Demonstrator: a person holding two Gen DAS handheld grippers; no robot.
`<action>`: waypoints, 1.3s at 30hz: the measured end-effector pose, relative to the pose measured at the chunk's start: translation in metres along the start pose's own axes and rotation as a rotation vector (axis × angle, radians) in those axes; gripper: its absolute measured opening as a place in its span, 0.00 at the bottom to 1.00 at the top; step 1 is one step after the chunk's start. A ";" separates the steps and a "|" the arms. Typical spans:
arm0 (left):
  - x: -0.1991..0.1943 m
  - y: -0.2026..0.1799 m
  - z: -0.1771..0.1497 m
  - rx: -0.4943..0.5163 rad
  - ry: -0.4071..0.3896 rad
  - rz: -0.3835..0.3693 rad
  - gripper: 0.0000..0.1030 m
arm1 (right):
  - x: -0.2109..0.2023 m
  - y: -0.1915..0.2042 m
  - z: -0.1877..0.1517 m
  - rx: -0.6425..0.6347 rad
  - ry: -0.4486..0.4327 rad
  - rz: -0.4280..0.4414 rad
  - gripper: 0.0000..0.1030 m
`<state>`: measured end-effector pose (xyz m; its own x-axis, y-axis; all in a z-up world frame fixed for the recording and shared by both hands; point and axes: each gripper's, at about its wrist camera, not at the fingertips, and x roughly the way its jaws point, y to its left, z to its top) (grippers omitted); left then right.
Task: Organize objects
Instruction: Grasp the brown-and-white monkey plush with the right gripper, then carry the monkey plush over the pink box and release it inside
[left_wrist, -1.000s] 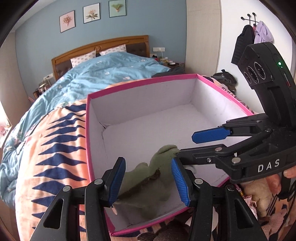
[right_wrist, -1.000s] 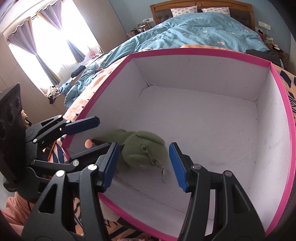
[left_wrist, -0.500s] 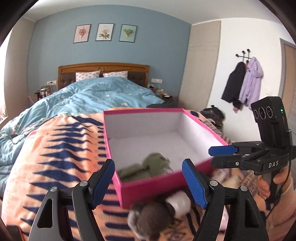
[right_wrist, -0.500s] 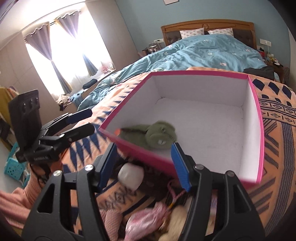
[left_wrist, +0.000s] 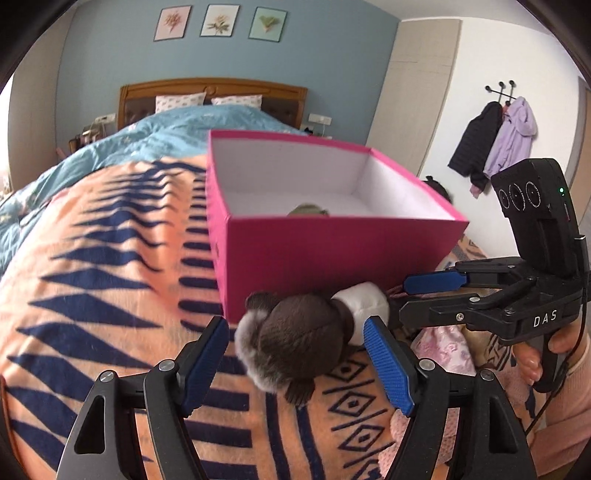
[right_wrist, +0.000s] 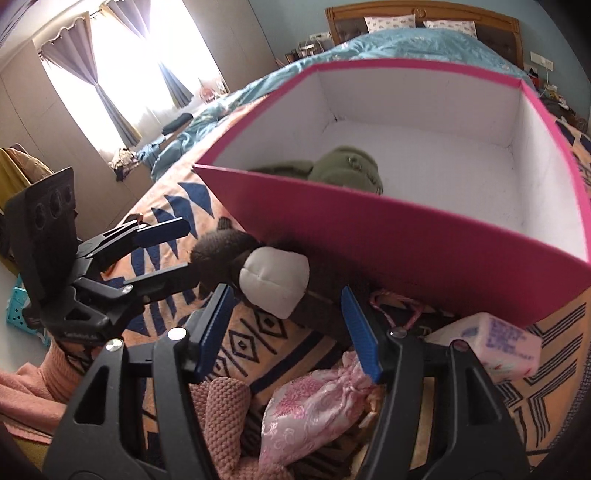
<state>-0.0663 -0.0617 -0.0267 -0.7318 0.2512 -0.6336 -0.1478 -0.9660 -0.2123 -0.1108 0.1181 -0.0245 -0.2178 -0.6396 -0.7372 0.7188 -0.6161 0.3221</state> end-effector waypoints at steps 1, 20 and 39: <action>0.002 0.002 -0.001 -0.011 0.008 -0.005 0.75 | 0.004 0.000 0.001 -0.004 0.009 -0.013 0.64; 0.017 0.002 -0.012 -0.043 0.088 -0.063 0.59 | 0.035 0.012 0.004 -0.084 0.120 0.029 0.55; -0.030 -0.027 0.005 0.032 -0.009 -0.116 0.59 | -0.026 0.034 -0.004 -0.144 -0.030 0.024 0.52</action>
<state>-0.0437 -0.0438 0.0021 -0.7143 0.3614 -0.5993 -0.2531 -0.9318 -0.2602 -0.0781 0.1150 0.0035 -0.2177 -0.6677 -0.7119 0.8109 -0.5297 0.2489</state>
